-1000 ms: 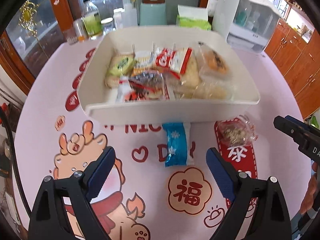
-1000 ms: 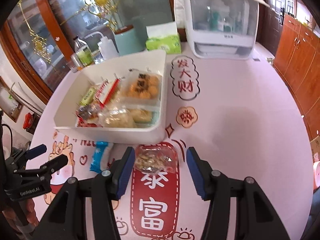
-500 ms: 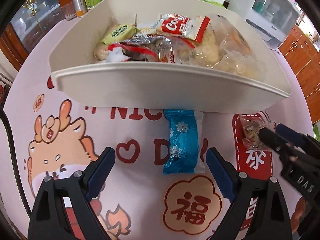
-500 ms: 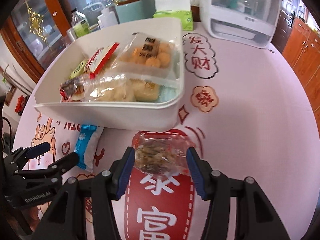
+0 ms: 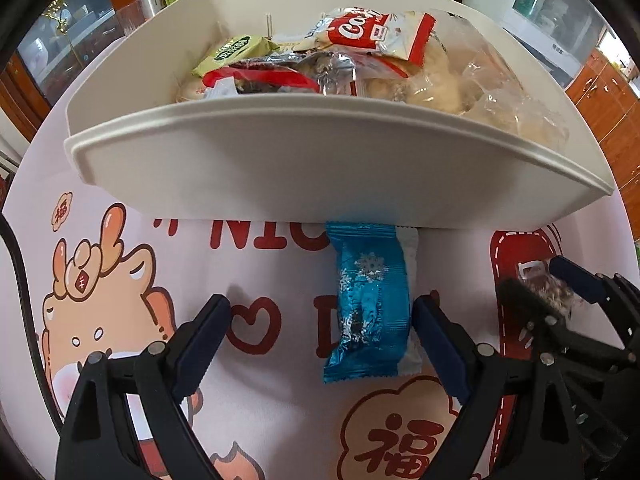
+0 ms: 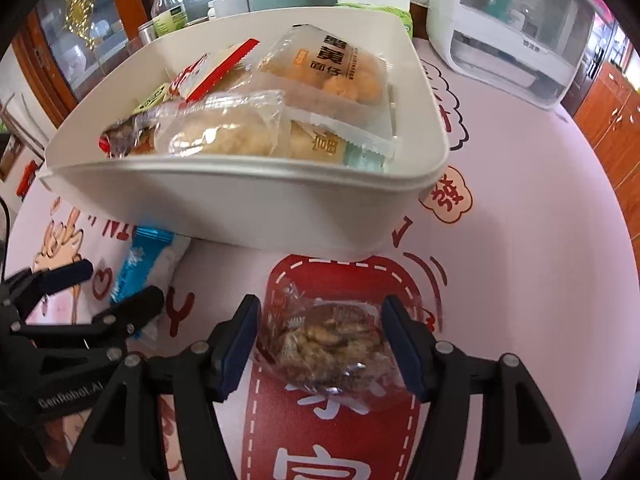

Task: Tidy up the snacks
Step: 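Grasp the blue packet with the left tool while the right tool grasps the clear nut bag, then carry both packs into the white tray and open both tools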

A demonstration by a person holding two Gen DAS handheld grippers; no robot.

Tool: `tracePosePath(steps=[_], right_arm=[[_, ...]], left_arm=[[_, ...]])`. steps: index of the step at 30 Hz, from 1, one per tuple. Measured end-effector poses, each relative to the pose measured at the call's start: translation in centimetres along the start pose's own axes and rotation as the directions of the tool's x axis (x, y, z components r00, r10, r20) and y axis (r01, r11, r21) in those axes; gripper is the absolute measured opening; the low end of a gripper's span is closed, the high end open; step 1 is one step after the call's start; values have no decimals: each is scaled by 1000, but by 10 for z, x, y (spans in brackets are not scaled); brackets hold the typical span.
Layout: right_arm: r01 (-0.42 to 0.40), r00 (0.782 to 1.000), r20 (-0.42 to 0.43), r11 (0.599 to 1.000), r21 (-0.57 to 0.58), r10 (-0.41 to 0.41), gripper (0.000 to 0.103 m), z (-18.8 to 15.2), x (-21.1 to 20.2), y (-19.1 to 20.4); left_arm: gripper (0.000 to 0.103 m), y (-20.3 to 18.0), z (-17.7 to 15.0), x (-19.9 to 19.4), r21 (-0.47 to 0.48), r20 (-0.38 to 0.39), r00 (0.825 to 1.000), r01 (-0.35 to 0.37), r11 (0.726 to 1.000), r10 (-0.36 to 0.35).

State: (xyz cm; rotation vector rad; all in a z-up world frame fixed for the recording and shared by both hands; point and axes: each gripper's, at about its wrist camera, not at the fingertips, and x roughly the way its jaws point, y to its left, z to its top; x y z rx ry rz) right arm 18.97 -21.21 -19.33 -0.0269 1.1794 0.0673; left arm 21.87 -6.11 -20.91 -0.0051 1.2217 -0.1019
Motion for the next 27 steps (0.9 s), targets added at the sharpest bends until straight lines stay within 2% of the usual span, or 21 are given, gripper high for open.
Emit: tracePosePath(steps=[2, 5, 7, 8, 9, 10, 18, 27], right_arm=[[14, 1000, 1, 1000, -13, -14, 64, -4, 3, 2], [8, 1000, 27, 1000, -10, -8, 62, -9, 1, 1], [8, 999, 38, 1000, -9, -8, 55, -11, -2, 1], [8, 999, 40, 1000, -8, -8, 54, -12, -3, 1], [9, 999, 42, 1000, -8, -9, 53, -14, -3, 2], [9, 999, 44, 1000, -5, -9, 53, -16, -4, 2], [-40, 998, 45, 998, 40, 39, 51, -26, -12, 1], [-105, 992, 71, 993, 56, 101, 51, -36, -39, 8]], left_arm=[[91, -1, 2, 3, 13, 6, 1000, -12, 1000, 12], [77, -2, -3, 0, 33, 32, 999, -25, 999, 24], [54, -4, -5, -2, 47, 52, 998, -38, 998, 35], [48, -6, -5, -2, 50, 60, 998, -37, 998, 34], [36, -6, -6, -4, 49, 64, 997, -34, 998, 31], [31, -6, -5, -5, 45, 65, 998, -29, 999, 26], [29, 3, -8, -20, 10, 87, 995, 39, 999, -40], [29, 17, -15, -66, -36, 129, 986, 106, 994, -101]])
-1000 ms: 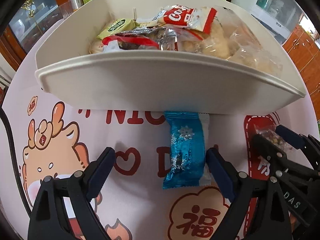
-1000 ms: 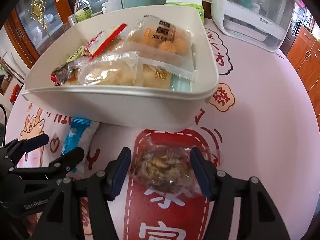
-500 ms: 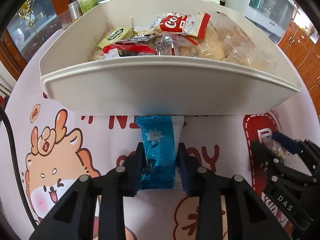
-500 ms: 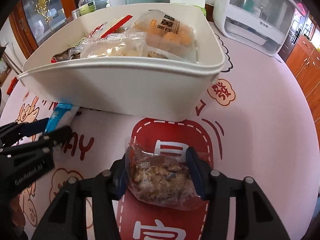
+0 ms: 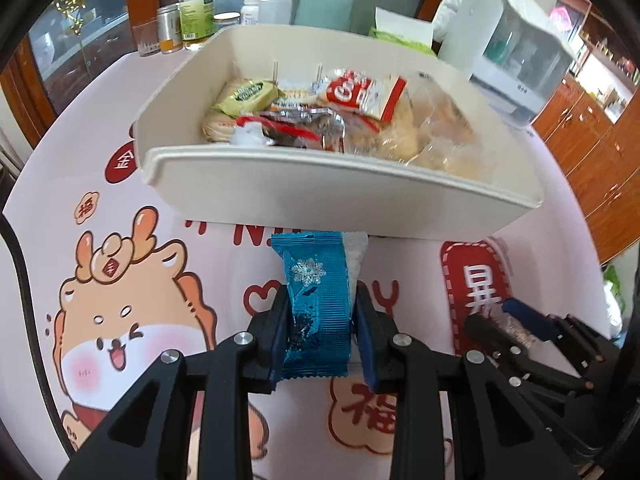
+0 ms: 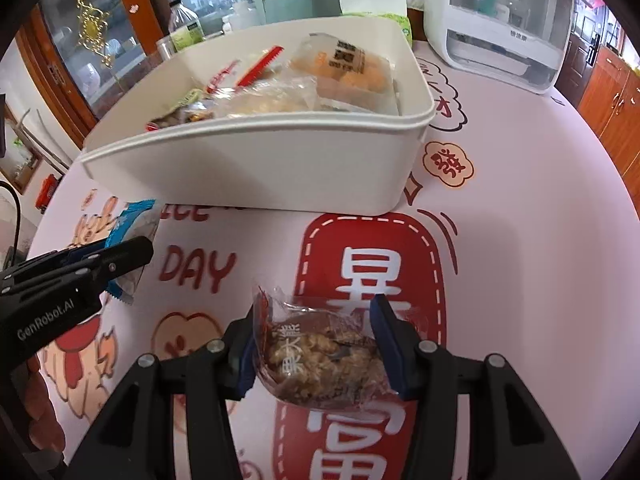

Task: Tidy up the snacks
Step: 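Carry both packs into the white tray and open both tools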

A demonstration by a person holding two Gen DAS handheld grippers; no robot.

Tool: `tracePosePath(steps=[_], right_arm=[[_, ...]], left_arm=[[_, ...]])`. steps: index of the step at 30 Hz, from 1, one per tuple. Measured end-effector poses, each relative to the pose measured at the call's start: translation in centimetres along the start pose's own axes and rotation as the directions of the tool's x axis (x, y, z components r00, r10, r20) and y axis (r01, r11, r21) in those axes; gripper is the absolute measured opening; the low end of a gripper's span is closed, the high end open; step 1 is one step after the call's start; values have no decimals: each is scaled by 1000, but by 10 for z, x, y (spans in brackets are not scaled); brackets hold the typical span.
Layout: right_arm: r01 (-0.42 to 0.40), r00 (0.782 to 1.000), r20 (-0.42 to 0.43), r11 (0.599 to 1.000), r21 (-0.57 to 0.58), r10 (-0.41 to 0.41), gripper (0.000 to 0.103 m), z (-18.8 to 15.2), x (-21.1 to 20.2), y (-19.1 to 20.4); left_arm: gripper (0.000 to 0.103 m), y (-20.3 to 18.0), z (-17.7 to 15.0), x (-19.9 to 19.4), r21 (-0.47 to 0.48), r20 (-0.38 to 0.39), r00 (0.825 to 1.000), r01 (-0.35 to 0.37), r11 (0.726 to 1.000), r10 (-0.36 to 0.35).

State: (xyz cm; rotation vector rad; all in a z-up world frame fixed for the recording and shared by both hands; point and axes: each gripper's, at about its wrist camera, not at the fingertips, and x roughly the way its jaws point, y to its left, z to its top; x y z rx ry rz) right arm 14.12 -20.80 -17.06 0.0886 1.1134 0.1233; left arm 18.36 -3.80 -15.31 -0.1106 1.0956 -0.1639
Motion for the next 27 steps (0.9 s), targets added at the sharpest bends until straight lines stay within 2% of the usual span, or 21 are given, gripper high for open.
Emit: tracePosePath(steps=[7, 15, 21, 27], right_arm=[[-37, 998, 46, 999, -11, 37, 51, 3, -33, 11], [-68, 989, 129, 996, -64, 76, 51, 25, -77, 30], [-70, 970, 226, 991, -114, 95, 51, 56, -119, 43], [-78, 951, 292, 992, -102, 104, 51, 89, -152, 49]], left_arm=[[29, -6, 1, -47, 0, 46, 999, 17, 1000, -17], [29, -8, 22, -97, 44, 121, 993, 2, 999, -8], [29, -13, 49, -130, 104, 204, 979, -41, 994, 19], [29, -17, 80, -157, 146, 281, 959, -81, 986, 37]])
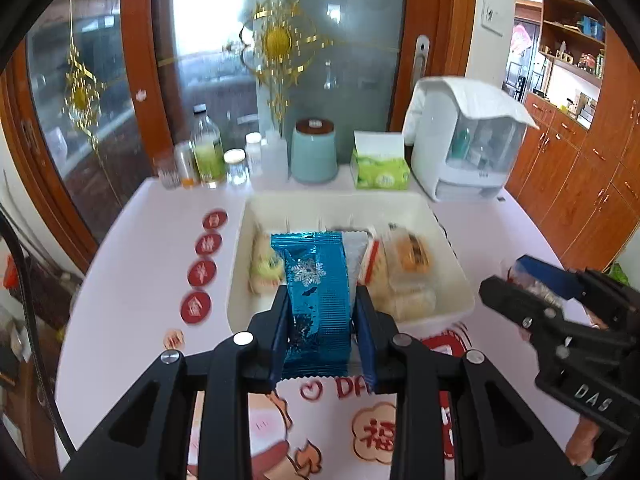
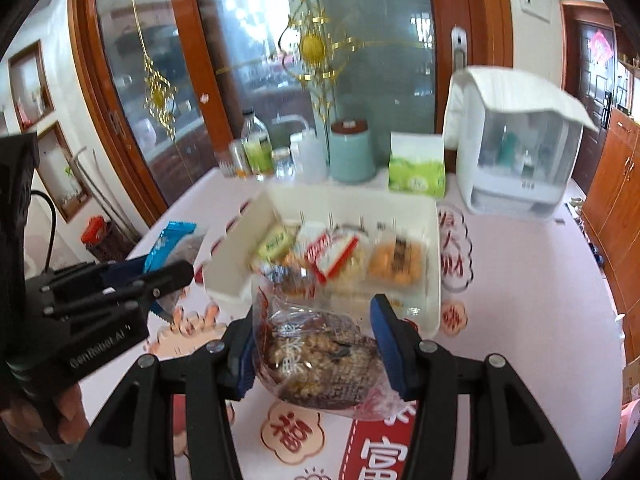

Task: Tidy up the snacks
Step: 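Carry both packs into the white tray and open both tools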

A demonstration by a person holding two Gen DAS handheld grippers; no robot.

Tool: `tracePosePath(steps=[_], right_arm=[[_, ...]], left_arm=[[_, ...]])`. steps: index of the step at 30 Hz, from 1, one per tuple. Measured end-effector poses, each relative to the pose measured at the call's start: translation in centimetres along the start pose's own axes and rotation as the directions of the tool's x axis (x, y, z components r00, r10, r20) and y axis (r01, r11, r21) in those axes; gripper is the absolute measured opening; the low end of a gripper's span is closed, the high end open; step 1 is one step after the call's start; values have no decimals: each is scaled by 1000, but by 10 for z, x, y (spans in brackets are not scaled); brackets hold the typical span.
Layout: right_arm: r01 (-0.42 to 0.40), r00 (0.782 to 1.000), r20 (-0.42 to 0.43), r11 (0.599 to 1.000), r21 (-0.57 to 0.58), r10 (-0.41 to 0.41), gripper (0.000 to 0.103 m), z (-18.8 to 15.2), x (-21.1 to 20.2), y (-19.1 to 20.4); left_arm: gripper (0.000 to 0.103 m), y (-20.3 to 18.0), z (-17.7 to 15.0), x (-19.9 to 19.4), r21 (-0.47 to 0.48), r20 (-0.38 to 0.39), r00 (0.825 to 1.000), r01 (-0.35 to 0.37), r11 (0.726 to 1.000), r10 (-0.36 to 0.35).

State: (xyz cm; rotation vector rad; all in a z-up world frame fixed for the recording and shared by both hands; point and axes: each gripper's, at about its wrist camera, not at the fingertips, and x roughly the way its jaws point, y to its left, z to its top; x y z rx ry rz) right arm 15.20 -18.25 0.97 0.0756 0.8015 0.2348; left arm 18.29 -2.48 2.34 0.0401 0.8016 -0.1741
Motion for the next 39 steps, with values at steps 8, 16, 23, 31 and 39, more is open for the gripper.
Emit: tracePosePath(steps=[8, 16, 23, 31, 39], right_arm=[[38, 994, 103, 999, -8, -37, 52, 56, -15, 12], [63, 988, 139, 998, -11, -61, 52, 90, -2, 19], [84, 990, 110, 996, 19, -85, 52, 100, 26, 10], [105, 993, 49, 993, 54, -108, 53, 99, 59, -4], [101, 995, -10, 993, 66, -101, 53, 97, 87, -10]], left_arm=[[29, 3, 46, -12, 48, 76, 997, -39, 998, 35], [29, 3, 72, 4, 83, 93, 994, -71, 994, 63], [29, 7, 80, 32, 84, 64, 995, -77, 994, 71], [29, 9, 77, 61, 90, 19, 997, -78, 993, 76], [90, 13, 76, 90, 70, -44, 995, -83, 994, 86]])
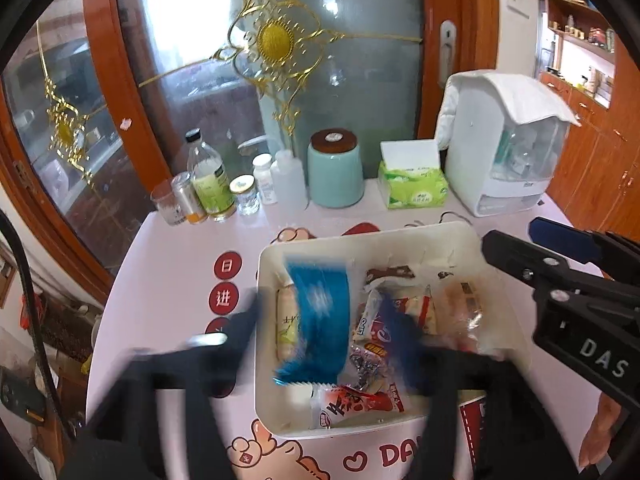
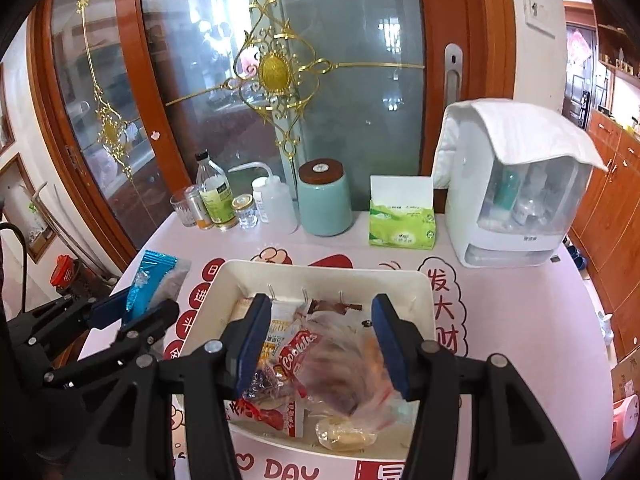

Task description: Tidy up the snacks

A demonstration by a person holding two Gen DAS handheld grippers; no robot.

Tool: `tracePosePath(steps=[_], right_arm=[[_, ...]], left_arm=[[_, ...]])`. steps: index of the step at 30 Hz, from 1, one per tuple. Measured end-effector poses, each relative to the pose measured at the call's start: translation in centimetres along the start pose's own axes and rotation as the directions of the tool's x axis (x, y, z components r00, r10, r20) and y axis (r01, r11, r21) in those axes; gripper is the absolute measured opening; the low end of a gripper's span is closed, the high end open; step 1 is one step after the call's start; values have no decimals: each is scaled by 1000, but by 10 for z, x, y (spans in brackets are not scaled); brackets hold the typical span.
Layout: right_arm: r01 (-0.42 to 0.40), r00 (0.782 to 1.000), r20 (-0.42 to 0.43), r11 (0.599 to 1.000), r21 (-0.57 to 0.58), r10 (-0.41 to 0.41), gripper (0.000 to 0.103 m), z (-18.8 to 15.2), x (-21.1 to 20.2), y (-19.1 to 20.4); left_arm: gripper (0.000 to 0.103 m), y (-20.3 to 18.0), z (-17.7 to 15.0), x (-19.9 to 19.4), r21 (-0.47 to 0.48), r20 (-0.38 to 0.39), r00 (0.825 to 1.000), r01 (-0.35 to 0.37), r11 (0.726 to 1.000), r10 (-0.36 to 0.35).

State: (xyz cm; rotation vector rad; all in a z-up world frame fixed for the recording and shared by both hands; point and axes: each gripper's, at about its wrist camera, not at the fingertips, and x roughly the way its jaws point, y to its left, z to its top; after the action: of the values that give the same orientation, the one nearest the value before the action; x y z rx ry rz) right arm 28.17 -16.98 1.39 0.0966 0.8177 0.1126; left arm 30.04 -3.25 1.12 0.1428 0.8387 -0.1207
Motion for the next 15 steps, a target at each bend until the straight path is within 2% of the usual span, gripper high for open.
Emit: tracePosePath(steps=[1, 3, 6, 9, 15], right_arm=[[1, 1000, -5, 1000, 4, -1, 53, 0, 2, 0], [3, 1000, -12, 1000, 6, -3, 56, -1, 5, 0], [10, 1000, -14, 1000, 3, -10, 61, -4, 7, 0], [21, 999, -30, 1000, -2, -21, 62, -6, 11, 0], [22, 997, -69, 1000, 15, -21, 62, -12, 17, -4]], left_arm=[[97, 1, -1, 1, -7, 2, 1000, -8, 1000, 8], [97, 3, -3, 4, -12, 3, 1000, -13, 1000, 13], [98, 4, -6, 13, -12, -34, 999, -4, 1000, 3], [98, 5, -10, 23, -18, -73, 997, 5, 1000, -7], [98, 6, -17, 25, -35, -102, 994, 28, 999, -32]])
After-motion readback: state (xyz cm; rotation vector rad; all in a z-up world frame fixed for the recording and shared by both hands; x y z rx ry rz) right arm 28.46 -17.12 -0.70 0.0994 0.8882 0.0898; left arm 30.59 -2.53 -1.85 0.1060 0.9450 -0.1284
